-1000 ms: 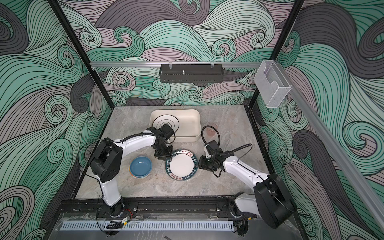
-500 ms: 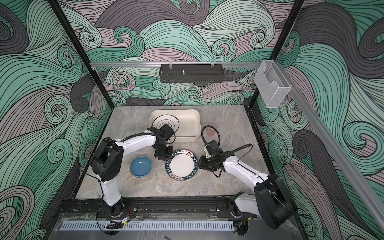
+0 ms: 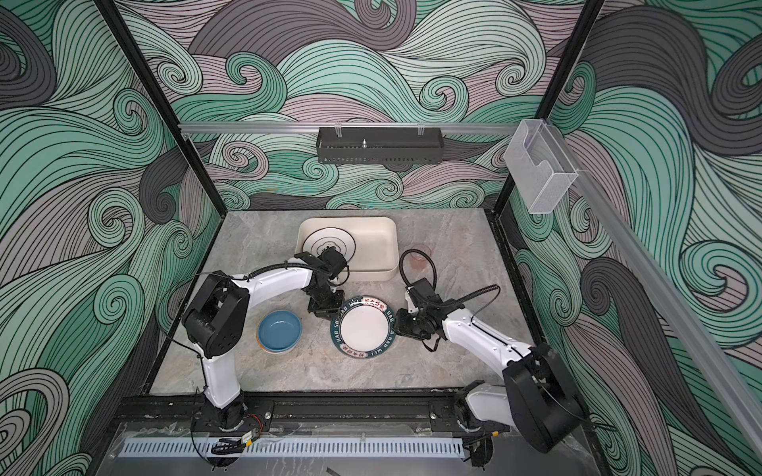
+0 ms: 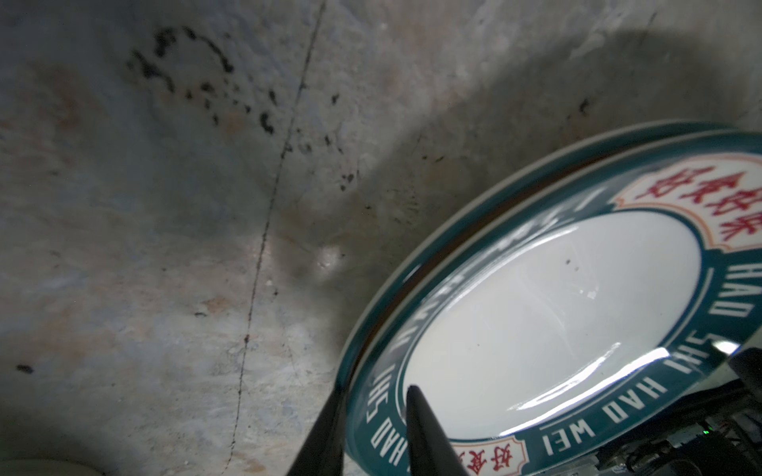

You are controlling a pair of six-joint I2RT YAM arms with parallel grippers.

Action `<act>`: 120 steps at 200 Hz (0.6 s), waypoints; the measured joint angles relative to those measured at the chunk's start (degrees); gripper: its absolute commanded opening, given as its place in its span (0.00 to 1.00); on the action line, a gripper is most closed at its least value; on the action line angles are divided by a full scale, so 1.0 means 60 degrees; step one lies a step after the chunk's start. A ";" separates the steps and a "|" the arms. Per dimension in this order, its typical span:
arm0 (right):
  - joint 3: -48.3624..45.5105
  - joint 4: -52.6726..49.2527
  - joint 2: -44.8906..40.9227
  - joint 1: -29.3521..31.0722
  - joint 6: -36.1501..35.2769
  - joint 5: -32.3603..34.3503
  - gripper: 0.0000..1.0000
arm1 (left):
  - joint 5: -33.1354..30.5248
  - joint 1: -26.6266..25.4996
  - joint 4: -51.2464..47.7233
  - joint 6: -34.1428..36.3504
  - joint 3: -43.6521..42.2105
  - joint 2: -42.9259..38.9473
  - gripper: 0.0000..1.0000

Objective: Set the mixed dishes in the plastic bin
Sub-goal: 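Close both grippers on opposite rims of the green 'HAO SHI HAO WEI' plate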

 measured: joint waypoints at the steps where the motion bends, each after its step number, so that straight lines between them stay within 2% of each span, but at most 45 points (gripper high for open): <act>1: 0.0000 0.0000 0.0000 0.0000 0.0000 0.0000 0.47 | 0.0000 0.0000 0.0000 0.0000 0.0000 0.0000 0.26; 79: -0.0007 0.0171 0.0415 0.0000 0.0069 -0.0004 0.48 | 0.0058 -0.0135 -0.0149 0.0219 0.0284 0.0251 0.14; 120: -0.0124 0.0302 0.0539 0.0000 0.0117 -0.0015 0.50 | 0.0073 -0.0178 -0.0211 0.0295 0.0321 0.0288 0.13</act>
